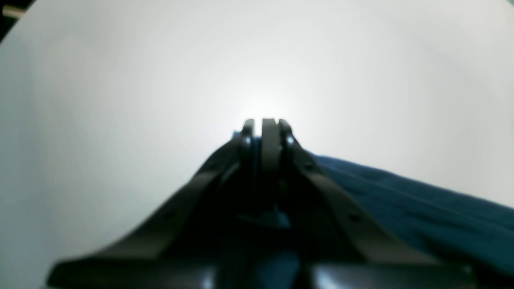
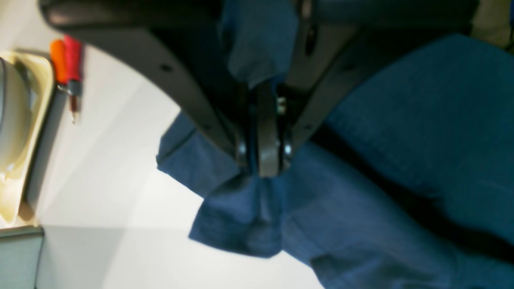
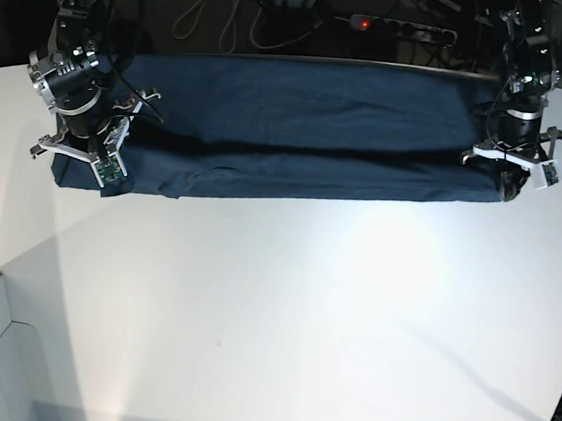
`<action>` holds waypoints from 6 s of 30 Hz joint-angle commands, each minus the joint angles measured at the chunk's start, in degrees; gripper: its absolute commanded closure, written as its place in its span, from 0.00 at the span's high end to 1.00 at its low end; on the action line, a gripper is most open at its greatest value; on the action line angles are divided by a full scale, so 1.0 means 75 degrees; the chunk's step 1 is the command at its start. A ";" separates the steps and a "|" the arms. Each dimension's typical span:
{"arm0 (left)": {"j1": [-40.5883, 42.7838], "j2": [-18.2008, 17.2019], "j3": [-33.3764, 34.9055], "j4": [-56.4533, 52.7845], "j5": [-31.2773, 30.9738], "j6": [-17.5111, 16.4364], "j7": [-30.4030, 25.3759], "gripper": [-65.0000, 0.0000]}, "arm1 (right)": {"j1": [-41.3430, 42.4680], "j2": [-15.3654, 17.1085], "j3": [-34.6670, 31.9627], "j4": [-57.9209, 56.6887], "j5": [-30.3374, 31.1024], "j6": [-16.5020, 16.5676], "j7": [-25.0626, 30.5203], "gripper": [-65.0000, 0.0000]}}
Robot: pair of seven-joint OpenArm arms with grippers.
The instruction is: Fold the T-shirt properly
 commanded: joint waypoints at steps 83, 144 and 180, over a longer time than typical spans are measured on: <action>0.0787 0.0167 -0.0454 0.0332 -0.0096 -0.0019 -0.0221 0.45 | -0.1143 -0.0368 0.1000 0.0468 0.0003 0.1313 0.0094 0.65; 0.1596 0.0261 -0.0419 -0.0618 -0.0108 -0.0042 -0.0221 0.46 | -0.0310 -0.0509 0.0660 -0.0833 -0.0009 0.1313 0.0117 0.65; 0.1561 0.0776 0.2382 0.1832 -0.0002 0.0028 -0.0256 0.00 | 0.0041 -0.0474 0.0718 -0.1900 -0.0021 0.1313 0.0129 0.65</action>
